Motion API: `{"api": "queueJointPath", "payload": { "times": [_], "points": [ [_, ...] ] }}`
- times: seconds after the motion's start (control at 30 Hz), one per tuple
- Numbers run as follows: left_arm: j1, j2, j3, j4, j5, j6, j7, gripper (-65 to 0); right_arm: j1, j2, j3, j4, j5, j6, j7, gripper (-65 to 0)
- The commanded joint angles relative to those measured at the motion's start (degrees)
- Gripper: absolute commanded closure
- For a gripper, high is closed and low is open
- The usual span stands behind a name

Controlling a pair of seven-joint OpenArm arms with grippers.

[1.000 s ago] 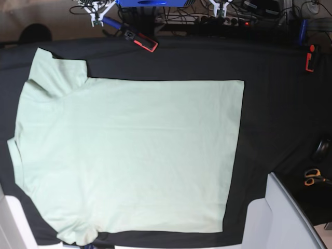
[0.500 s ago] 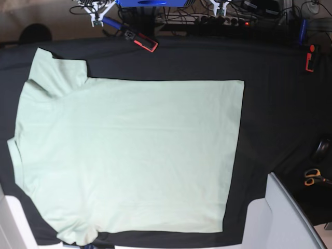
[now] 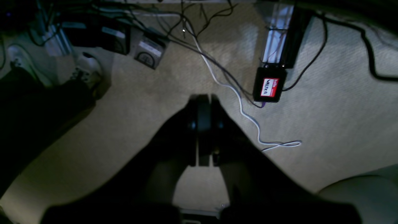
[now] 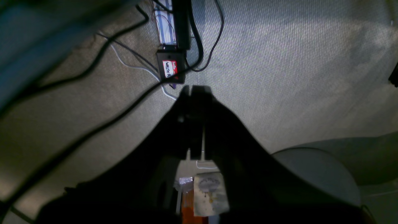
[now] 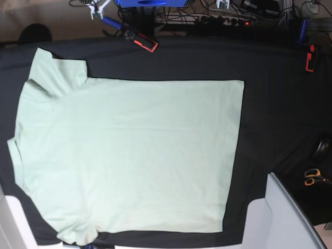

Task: Fold the T-shirt properly

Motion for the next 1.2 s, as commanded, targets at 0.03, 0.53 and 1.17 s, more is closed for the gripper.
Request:
{"api": "queueJointPath", "payload": {
  "times": [0.03,0.53,1.17],
  "points": [
    [3.2,-0.4,0.0,4.5,-0.1,0.3,-0.3,0.0,-3.4,-0.1,0.1,4.8,0.1,0.3,0.1,-0.3],
    [19.3,-3.7,0.3,30.9,-0.1,0.3,-0.3,0.0,-20.9,-0.3,0.1,36.5,0.1,0.3,-7.3,-0.1],
    [31.7,-5.7,-1.0,44.7,-0.1,0.4,-17.4,0.0,-38.0,-0.3,0.1,66.1,0.1,0.3,-11.2,-0.1]
  ]
}}
